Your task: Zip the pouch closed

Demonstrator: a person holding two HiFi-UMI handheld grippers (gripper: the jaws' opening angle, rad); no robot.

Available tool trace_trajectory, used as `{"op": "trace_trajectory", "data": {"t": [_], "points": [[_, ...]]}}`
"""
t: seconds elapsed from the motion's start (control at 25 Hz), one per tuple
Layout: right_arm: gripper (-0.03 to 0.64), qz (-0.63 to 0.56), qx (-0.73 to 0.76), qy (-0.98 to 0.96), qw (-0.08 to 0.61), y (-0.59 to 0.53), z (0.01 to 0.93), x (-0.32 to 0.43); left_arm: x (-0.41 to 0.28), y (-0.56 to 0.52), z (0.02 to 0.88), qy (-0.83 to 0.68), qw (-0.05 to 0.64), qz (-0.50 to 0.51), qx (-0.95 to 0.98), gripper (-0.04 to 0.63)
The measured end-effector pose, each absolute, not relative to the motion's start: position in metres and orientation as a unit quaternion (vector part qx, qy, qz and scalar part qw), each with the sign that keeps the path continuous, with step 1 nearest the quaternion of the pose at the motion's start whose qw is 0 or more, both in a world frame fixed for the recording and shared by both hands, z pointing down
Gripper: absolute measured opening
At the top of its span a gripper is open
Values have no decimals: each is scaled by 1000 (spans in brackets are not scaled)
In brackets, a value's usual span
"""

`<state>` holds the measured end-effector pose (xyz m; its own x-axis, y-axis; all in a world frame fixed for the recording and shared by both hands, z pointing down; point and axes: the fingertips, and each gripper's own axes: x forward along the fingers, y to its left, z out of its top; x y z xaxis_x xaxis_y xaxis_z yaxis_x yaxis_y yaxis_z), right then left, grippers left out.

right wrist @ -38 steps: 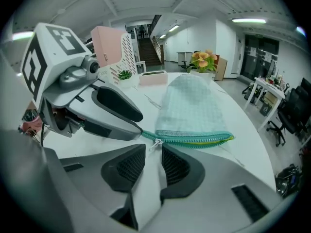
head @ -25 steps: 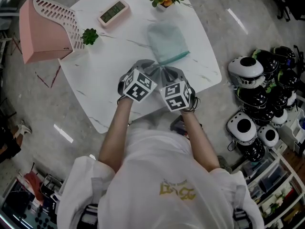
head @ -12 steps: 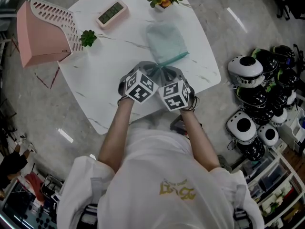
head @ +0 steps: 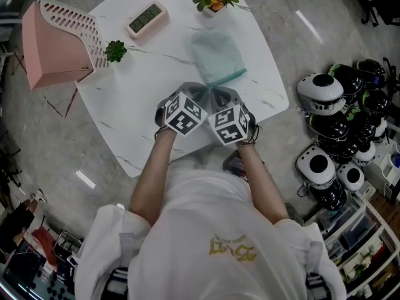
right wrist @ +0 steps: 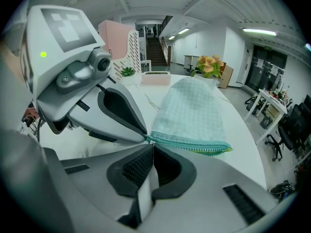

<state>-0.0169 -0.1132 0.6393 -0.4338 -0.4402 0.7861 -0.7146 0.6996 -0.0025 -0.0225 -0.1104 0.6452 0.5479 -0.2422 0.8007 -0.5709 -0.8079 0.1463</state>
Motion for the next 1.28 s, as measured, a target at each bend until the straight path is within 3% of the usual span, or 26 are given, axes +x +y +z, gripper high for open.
{"op": "trace_trajectory", "data": {"t": [1.28], "points": [[15,171,357,-818,418,-122,635,5,-58,-114,643,-284,238,399,839,32]]}}
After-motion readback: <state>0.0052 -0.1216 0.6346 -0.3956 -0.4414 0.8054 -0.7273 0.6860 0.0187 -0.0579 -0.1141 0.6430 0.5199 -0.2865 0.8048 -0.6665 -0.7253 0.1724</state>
